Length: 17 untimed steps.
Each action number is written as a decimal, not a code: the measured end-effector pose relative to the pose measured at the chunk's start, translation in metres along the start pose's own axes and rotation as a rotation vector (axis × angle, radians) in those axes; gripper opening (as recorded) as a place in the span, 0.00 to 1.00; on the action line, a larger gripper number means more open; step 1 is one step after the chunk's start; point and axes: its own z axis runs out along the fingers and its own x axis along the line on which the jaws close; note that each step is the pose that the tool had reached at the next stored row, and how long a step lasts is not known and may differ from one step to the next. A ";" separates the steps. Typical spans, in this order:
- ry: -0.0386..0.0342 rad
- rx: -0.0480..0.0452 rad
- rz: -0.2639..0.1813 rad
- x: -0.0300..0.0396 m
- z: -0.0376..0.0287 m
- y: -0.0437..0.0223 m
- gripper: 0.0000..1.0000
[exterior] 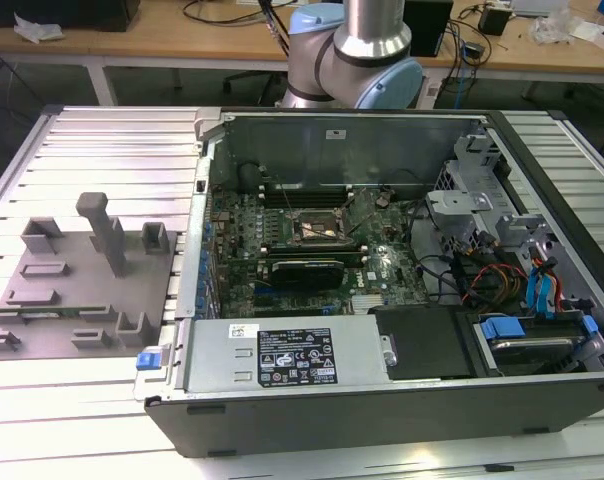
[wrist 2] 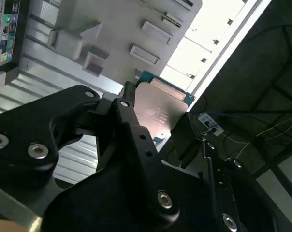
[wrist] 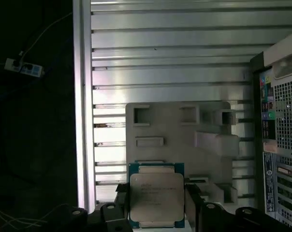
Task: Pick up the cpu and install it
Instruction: 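Pick up the cpu and move it towards the insertion slot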
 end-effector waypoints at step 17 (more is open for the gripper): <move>0.0001 0.0001 0.000 -0.0056 -0.0871 0.0037 0.55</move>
